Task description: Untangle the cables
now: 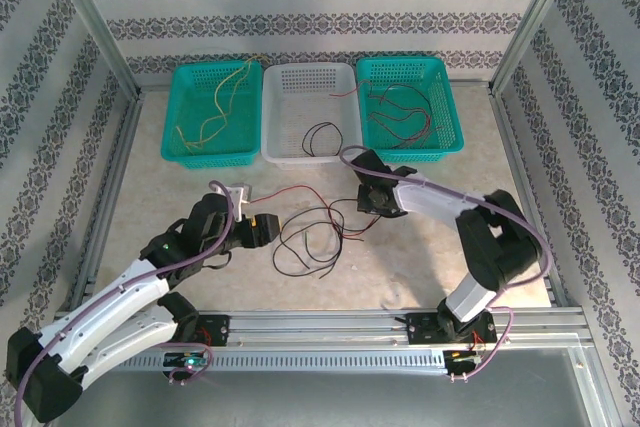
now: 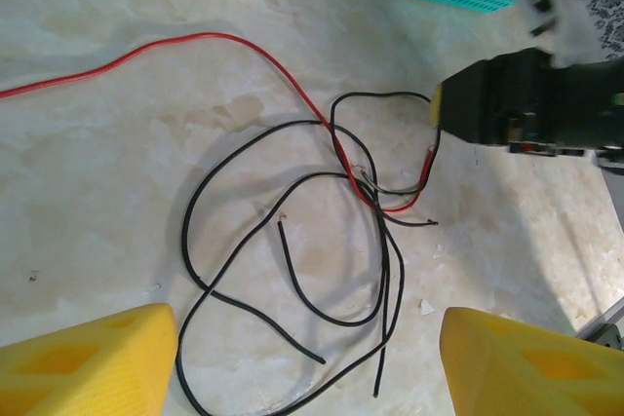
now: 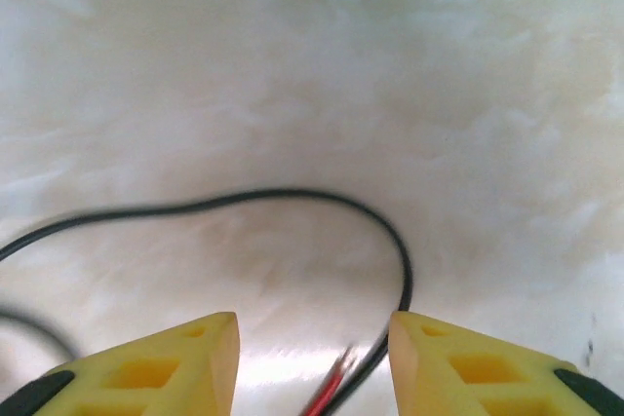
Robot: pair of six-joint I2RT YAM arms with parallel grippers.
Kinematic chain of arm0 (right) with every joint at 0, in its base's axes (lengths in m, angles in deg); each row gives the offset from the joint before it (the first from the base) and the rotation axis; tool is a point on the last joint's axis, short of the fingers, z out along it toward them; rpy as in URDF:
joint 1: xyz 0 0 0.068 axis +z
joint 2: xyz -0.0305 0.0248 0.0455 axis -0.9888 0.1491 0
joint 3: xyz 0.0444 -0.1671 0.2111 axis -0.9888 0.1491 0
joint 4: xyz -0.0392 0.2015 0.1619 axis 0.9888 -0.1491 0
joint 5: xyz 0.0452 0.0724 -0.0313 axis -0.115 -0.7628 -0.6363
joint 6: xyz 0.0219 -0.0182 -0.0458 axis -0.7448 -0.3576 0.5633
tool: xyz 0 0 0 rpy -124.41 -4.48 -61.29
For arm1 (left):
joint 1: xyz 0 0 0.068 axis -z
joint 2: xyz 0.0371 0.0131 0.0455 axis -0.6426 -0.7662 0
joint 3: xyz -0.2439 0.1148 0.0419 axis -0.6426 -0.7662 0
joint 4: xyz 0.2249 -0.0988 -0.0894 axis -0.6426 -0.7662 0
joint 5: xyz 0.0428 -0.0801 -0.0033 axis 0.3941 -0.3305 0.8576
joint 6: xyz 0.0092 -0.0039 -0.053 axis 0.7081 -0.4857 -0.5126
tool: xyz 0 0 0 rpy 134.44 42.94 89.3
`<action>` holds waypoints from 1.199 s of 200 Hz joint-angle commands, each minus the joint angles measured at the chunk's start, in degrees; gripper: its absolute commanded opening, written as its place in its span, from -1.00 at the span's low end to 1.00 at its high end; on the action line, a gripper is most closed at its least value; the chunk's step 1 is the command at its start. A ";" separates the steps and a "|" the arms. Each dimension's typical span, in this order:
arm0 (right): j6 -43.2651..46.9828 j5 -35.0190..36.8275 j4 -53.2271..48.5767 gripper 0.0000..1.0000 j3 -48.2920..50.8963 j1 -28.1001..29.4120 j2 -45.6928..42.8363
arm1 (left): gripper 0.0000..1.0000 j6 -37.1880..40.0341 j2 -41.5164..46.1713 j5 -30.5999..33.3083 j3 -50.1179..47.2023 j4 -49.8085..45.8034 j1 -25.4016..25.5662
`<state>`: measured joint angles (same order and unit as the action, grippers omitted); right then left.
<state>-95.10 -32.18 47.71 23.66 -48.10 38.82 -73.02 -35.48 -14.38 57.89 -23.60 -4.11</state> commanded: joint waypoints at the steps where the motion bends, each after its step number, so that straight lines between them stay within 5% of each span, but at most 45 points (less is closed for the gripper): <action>1: -2.55 2.69 -4.35 -0.03 1.54 4.36 -5.76 | 0.44 -0.03 -0.44 0.01 -1.47 0.47 -0.81; 56: -7.16 1.56 -5.76 0.01 5.69 13.47 -6.62 | 0.41 -0.12 -5.60 -2.24 1.50 2.19 -0.84; 157: -8.59 0.87 -3.83 -0.34 8.75 13.27 -2.68 | 0.40 0.58 -11.17 -2.49 4.99 2.39 -0.86; 190: -8.93 -0.52 -3.08 -0.13 9.04 14.02 -3.23 | 0.40 0.84 -12.59 -3.03 5.63 3.13 -0.89; 240: -8.13 -2.78 -4.28 -0.17 7.83 15.01 -3.53 | 0.40 0.05 -11.51 -3.94 3.99 3.77 -0.90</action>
<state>-103.84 -34.12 45.74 33.14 -34.64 35.65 -73.02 -48.14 -17.09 61.85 -21.94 -4.15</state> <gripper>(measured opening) 0.416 0.696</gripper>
